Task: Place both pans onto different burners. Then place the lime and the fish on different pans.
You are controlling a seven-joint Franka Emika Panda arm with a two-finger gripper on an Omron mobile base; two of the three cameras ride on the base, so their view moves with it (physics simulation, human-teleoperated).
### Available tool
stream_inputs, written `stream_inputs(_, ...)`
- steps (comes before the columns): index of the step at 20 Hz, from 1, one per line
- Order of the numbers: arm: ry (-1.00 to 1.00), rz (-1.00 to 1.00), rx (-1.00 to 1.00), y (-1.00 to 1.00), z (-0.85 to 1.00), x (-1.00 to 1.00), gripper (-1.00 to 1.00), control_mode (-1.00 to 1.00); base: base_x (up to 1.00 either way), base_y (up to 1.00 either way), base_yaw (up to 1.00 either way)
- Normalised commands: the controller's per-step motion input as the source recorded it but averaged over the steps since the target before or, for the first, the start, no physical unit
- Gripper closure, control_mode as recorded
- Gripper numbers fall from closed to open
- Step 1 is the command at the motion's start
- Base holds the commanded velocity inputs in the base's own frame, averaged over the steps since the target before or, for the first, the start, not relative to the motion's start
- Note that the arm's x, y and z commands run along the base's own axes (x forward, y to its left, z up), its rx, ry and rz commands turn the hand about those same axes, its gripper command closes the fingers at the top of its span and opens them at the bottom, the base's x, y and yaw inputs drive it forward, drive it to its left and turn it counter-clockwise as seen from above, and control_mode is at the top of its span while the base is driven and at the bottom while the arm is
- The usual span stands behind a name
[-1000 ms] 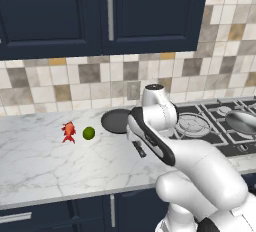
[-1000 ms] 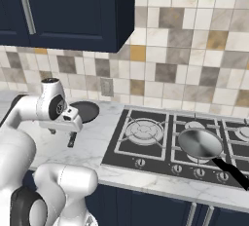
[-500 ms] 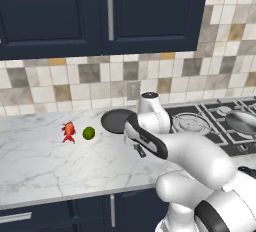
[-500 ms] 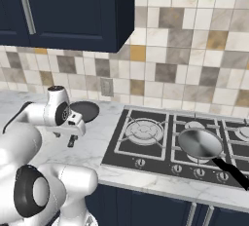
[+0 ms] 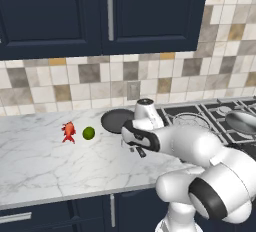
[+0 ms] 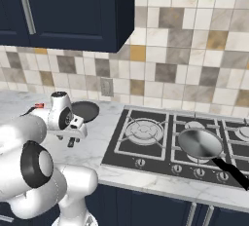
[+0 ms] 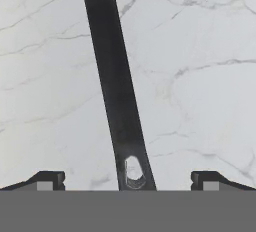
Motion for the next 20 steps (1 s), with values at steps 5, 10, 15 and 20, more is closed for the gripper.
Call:
stream_inputs(5, 0.00, 0.00, 0.00, 0.00, -0.11, 0.26, -1.00, -1.00, 0.00, 0.00, 0.00)
stream_inputs(10, 0.00, 0.00, 0.00, 0.00, -0.18, 0.17, -1.00, -1.00, 0.00, 0.00, 0.00)
stream_inputs(15, 0.00, 0.00, 0.00, 0.00, -0.30, 0.09, -1.00, -1.00, 0.00, 0.00, 0.00)
stream_inputs(20, 0.00, 0.00, 0.00, 0.00, -0.16, 0.03, 1.00, -1.00, 0.00, 0.00, 0.00)
